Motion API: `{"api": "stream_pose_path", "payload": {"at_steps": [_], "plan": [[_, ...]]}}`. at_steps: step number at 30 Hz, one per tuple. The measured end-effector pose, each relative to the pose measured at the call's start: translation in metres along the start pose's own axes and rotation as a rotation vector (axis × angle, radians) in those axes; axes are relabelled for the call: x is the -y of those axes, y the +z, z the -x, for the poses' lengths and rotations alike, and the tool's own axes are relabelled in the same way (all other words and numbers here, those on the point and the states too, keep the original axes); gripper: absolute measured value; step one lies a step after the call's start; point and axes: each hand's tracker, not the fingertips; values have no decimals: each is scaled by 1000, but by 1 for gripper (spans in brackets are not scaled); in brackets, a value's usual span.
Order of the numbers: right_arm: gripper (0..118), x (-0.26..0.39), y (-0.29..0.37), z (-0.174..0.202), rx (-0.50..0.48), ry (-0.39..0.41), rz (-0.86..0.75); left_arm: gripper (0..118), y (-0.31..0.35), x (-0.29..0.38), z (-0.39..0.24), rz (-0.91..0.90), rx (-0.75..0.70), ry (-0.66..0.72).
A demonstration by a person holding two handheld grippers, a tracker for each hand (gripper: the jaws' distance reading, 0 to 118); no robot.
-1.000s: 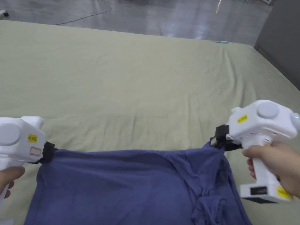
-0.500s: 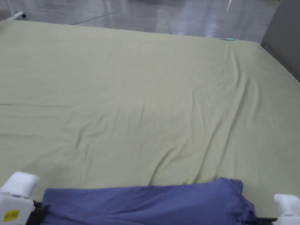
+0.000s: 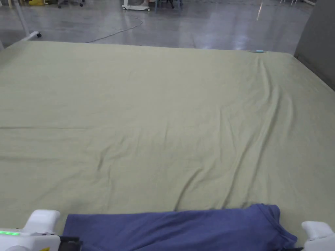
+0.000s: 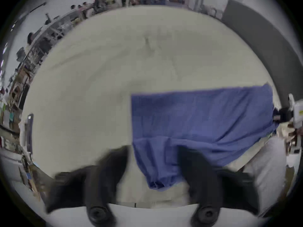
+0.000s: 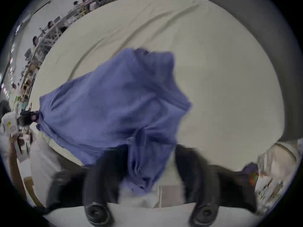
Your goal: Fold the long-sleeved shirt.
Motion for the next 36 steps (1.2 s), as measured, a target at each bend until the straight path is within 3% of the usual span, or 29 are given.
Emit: {"api": "stream_pose_path", "payload": {"at_steps": [1, 2, 4, 7, 8, 9, 10, 11, 15, 18, 19, 20, 21, 22, 25, 28, 31, 32, 33, 34, 35, 36], "plan": [[87, -1, 19, -2, 5, -40, -29, 112, 19, -4, -1, -62, -20, -9], [87, 1, 45, -3, -45, -86, -99, 118, 41, -8, -2, -144, -51, -9], [87, 6, 82, -7, -173, -168, -253, 118, 78, -11, -5, -265, -49, 21], [86, 18, 105, 4, -194, -248, -344, 117, 88, -5, -13, -242, 18, 88], [76, 23, 105, 8, -189, -245, -355, 111, 84, -1, -16, -185, 36, 106], [36, 29, 102, 15, -177, -228, -346, 90, 79, 5, -19, -125, 45, 120], [0, 33, 97, 23, -160, -203, -351, 47, 76, 11, -21, -101, 56, 129], [0, 37, 92, 32, -134, -152, -347, 0, 71, 18, -23, -94, 77, 139], [0, 47, 68, 56, -114, -51, -285, 0, 47, 31, -20, -26, 117, 144], [0, 44, 66, 68, -148, -29, -291, 0, 37, 24, 6, -59, 187, 282], [0, 43, 65, 71, -156, -19, -289, 8, 32, 20, 15, -59, 173, 306], [0, 42, 64, 74, -173, -9, -288, 45, 21, 15, 27, -56, 154, 340], [0, 41, 62, 78, -194, -1, -287, 107, 5, 12, 36, -13, 154, 352], [0, 37, 62, 82, -210, 6, -284, 118, -9, 10, 42, 23, 148, 354], [0, 36, 52, 90, -297, 23, -268, 117, -39, 10, 56, 106, 210, 409], [0, 31, 37, 92, -413, 1, -189, 112, -88, 18, 66, 224, 524, 593], [0, 29, 27, 92, -487, -50, -144, 112, -81, 12, 61, 169, 470, 518], [0, 29, 25, 93, -500, -49, -143, 108, -79, 11, 58, 155, 495, 502], [0, 29, 22, 94, -517, -49, -138, 92, -78, 11, 55, 148, 498, 503], [0, 26, 20, 99, -524, -46, -130, 85, -78, 9, 49, 142, 494, 492], [0, 25, 18, 102, -528, -42, -124, 84, -83, 7, 51, 145, 423, 443], [0, 24, 15, 105, -535, -37, -120, 84, -89, 7, 49, 151, 449, 432]]}}
